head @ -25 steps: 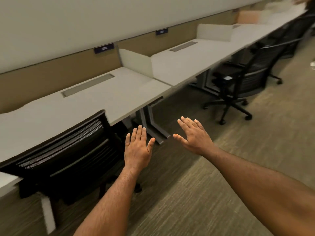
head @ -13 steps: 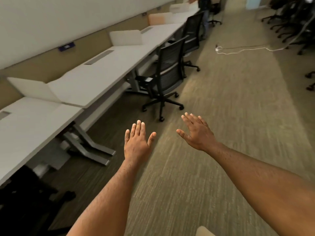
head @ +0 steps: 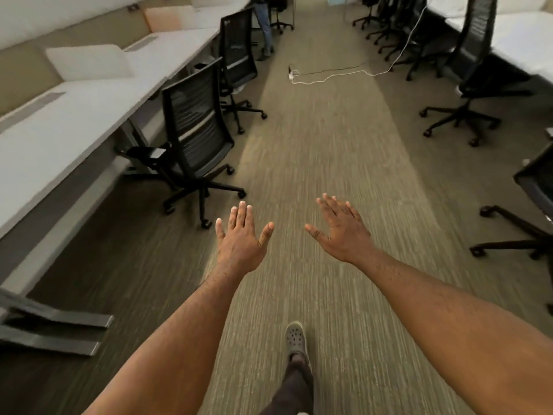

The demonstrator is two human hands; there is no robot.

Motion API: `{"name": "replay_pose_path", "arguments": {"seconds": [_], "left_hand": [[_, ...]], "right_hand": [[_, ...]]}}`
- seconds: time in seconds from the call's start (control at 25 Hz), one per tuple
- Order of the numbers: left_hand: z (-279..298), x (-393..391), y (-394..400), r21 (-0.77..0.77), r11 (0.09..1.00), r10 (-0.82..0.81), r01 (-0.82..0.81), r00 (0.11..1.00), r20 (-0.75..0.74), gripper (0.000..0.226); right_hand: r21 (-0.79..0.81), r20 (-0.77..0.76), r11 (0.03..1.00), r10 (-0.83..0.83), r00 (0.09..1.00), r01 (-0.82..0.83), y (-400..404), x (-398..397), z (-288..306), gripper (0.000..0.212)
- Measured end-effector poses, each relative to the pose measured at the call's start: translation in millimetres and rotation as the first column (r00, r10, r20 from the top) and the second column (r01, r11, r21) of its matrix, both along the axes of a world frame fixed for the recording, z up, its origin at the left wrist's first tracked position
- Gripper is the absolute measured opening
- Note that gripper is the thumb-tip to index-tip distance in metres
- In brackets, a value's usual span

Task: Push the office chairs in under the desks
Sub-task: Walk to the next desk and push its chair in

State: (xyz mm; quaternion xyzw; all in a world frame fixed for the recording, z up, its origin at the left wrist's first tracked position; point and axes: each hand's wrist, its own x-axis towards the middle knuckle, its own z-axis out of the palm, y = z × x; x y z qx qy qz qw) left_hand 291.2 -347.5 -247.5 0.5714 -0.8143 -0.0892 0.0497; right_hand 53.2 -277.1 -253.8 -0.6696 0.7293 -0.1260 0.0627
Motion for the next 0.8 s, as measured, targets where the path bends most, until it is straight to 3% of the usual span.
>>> {"name": "replay_pose_path", "arguments": {"seconds": [0.32,0.52,0.8], "left_hand": [[-5.8,-95.8,-200.4,-0.005,0.995,-0.100,0.100,0.995,-0.019,0.088],[13.5,-124.5,-306.0,-0.064,0.993,-0.102,0.100,0.994,-0.033,0.085],[22.8,-98.9,-441.2,-0.159,0.982,0.082,-0.100,0.990,-0.115,0.082]], "right_hand": [[0.023,-0.039,0.988,-0.153,0.987,0.154,-162.7,-111.4,6.9,0.088],[-0.026,-0.081,0.990,-0.139,0.987,0.137,-280.1,-141.8,26.5,0.084],[-0.059,-0.083,0.998,-0.028,0.996,0.023,-463.0,-144.3,18.8,0.083]]}}
